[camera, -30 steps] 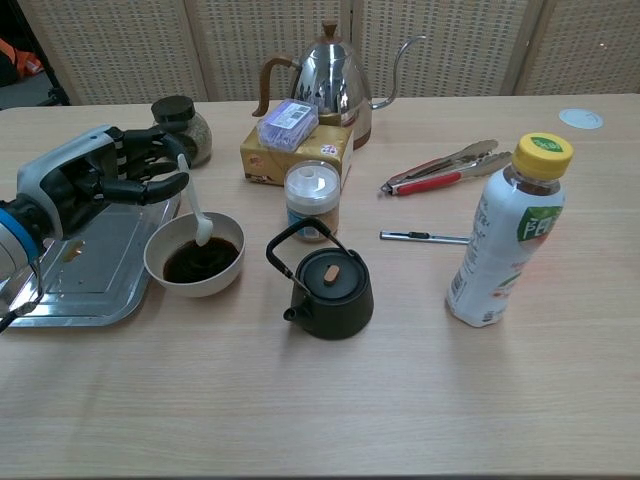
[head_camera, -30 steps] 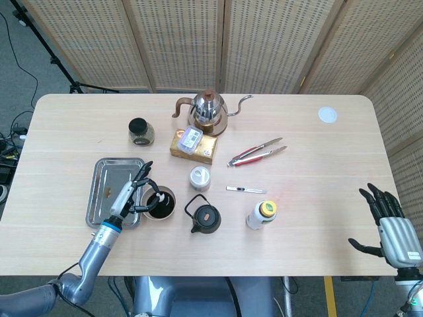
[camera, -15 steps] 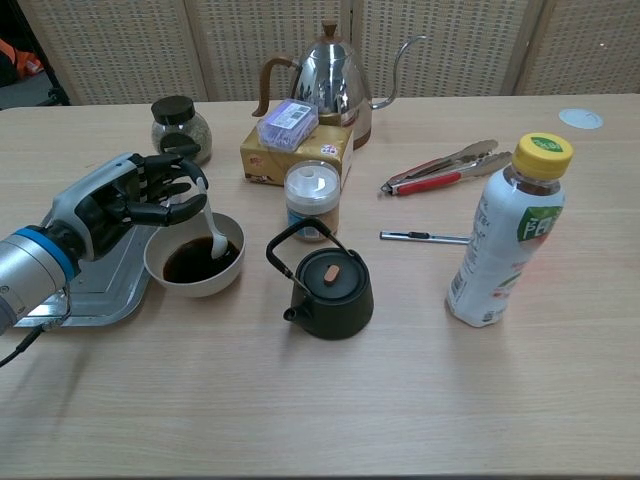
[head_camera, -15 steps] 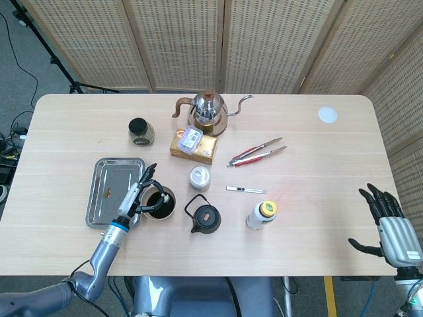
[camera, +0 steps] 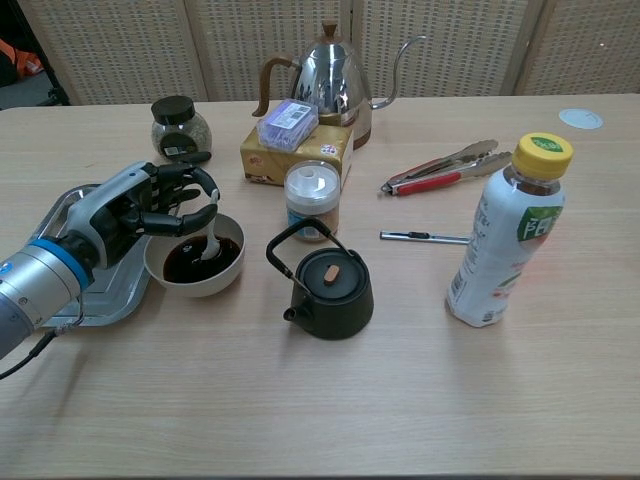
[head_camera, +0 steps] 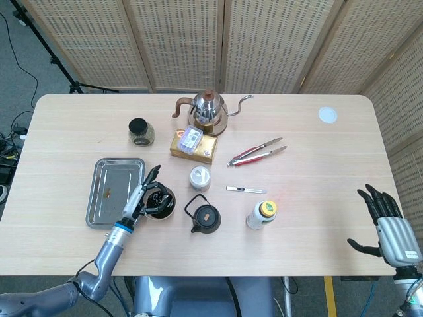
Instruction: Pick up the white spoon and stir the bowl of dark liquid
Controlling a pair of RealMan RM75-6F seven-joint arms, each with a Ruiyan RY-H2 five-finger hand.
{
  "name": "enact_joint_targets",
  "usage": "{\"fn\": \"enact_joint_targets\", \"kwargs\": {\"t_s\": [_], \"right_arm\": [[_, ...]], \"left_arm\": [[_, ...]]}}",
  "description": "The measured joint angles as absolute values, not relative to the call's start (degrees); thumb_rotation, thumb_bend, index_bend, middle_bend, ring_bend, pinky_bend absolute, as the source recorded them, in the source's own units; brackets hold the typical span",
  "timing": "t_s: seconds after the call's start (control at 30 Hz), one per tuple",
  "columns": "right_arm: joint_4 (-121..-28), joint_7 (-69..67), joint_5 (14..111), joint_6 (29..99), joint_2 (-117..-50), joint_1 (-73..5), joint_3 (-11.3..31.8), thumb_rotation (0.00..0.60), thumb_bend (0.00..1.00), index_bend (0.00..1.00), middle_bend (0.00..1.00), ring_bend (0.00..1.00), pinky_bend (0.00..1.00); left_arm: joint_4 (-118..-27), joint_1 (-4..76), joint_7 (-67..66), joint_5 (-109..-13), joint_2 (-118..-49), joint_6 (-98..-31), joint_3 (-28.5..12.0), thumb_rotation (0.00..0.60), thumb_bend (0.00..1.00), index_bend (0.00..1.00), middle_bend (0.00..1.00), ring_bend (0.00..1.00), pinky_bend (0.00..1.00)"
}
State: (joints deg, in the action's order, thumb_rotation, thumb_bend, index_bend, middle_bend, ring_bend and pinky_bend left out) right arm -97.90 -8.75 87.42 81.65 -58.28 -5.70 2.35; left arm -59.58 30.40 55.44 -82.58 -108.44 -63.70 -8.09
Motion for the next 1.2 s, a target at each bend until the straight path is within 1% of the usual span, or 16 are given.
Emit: {"fn": "enact_joint_targets", "kwargs": {"t_s": [0.43,0.97,1.2], "right_arm": [[-97.96,-8.64,87.54,81.53,-58.34,-5.74,2.19,0.600,0.00,0.00,0.00,0.00,0.00],[-98.03,-8.89,87.72,81.42,-58.25,-5.77,2.02,0.600,0.00,0.00,0.00,0.00,0.00],[-98.05,-8.71,87.74,81.35,-58.33,-5.81,1.97,0.600,0.00,0.00,0.00,0.00,0.00]], "left_arm": [[-61.12,29.39,56.80,-84.53,-107.78,-66.03,-6.48,0.600,0.41,0.63,0.00,0.00,0.00],[-63.59,27.44,58.82,-87.15,-106.14,-68.42,-2.99,0.600,0.43,0.64,0.00,0.00,0.00],[-61.23,27.05,59.38,-86.21,-105.87,-68.56,-3.69,0.600,0.43,0.64,0.00,0.00,0.00]]}}
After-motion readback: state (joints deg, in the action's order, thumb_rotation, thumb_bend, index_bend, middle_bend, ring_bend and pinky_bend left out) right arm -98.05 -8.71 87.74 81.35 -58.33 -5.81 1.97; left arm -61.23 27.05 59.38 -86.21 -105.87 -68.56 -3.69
